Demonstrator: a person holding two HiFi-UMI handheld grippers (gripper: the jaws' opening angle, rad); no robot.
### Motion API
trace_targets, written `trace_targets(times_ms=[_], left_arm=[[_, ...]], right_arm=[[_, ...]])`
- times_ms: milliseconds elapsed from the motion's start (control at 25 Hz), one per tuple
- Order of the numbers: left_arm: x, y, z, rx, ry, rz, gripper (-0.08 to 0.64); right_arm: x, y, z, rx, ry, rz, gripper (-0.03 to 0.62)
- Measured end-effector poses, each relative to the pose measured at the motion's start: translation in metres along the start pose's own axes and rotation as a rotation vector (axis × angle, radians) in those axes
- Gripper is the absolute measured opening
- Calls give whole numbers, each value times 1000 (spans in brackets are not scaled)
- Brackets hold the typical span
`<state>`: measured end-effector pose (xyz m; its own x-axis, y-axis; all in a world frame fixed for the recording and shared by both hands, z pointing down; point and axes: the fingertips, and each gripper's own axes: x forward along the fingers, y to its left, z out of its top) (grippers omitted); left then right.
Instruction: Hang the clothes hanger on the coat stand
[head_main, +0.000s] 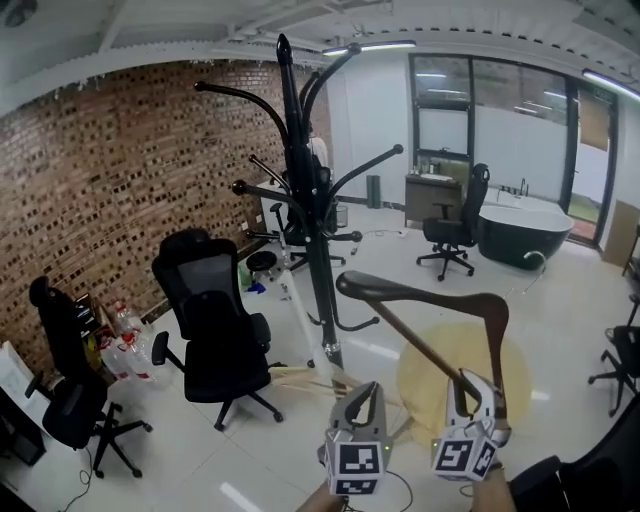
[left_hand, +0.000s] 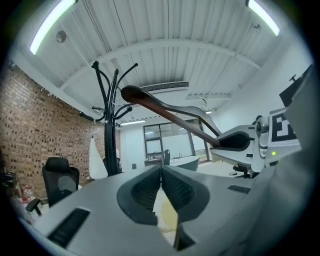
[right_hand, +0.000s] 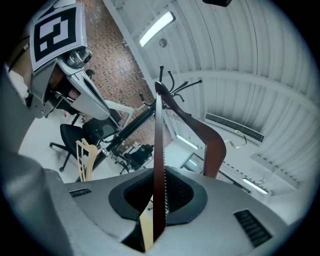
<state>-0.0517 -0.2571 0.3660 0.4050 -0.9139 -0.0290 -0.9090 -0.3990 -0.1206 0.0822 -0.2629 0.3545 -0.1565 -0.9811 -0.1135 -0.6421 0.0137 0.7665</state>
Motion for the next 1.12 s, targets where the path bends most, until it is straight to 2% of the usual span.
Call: trace_targets(times_ms=[280,440,720,880,1120], left_arm=[[-26,12,-11,-13,28,144,21],[-39,11,-26,-11,43,172,37],[-72,56,-6,-13,20,199,38],[-74,56,9,-10,15,216,38],[-99,80,2,-13,9,257,39]], right_arm=[[9,15,15,-5,-115,92,43],[7,28,23,-4,-178,124,43],[9,54,89,-15,-241,172,43],[12,45,103,-23,-270,200,43],[10,71,124,-25,-288,234,43]])
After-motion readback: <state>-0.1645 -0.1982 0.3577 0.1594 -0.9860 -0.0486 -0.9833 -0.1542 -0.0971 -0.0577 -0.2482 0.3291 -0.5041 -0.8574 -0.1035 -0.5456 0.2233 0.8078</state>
